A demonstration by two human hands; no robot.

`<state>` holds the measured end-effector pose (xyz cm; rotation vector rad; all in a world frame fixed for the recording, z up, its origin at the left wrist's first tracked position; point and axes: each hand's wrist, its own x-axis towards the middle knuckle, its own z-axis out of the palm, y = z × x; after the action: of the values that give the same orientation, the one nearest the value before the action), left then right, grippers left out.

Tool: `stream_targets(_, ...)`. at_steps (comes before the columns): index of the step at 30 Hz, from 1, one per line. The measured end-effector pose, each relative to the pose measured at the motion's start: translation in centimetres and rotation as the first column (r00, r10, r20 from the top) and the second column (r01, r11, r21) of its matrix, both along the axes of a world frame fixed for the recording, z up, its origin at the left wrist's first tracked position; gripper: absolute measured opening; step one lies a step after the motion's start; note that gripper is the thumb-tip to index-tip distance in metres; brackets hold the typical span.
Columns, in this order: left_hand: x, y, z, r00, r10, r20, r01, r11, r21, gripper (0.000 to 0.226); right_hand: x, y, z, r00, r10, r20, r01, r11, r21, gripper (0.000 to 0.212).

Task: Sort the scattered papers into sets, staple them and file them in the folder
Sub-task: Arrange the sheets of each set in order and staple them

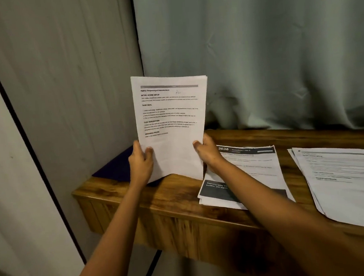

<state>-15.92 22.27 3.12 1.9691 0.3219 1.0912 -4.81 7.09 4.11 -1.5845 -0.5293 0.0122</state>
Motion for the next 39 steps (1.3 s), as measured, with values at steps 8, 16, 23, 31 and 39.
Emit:
stream_targets(8,-2.1,1.5,2.5,0.995,0.044,-0.094,-0.054,0.993,-0.106,0.024,-1.1,-4.7,-1.0,0.924,0.284,0.255,-0.069,0.781,-0.621,0.062)
stream_targets(16,-4.2,3.1,-0.7,0.898,0.071,-0.435,-0.177,0.961,-0.21,0.031,-2.8,-7.6,-3.7,0.774,0.588,0.235,-0.082,0.461,-0.884,0.068)
stream_targets(23,-5.4,3.1,-1.9,0.839,0.123,-0.531,-0.246,0.955,-0.166,0.029,-2.6,-9.6,-3.1,0.747,0.58,0.324,-0.037,0.523,-0.851,0.037)
stream_targets(31,-6.3,2.2,-1.8,0.774,0.19,-0.603,-0.268,0.963,-0.041,0.032,-1.5,-10.6,-1.2,0.801,0.559,0.213,-0.109,0.487,-0.867,0.036)
stream_targets(39,-6.1,1.9,-2.1,0.673,0.249,-0.697,-0.246,0.963,0.106,0.031,0.7,-3.4,0.7,0.9,0.317,0.299,-0.033,0.734,-0.679,0.031)
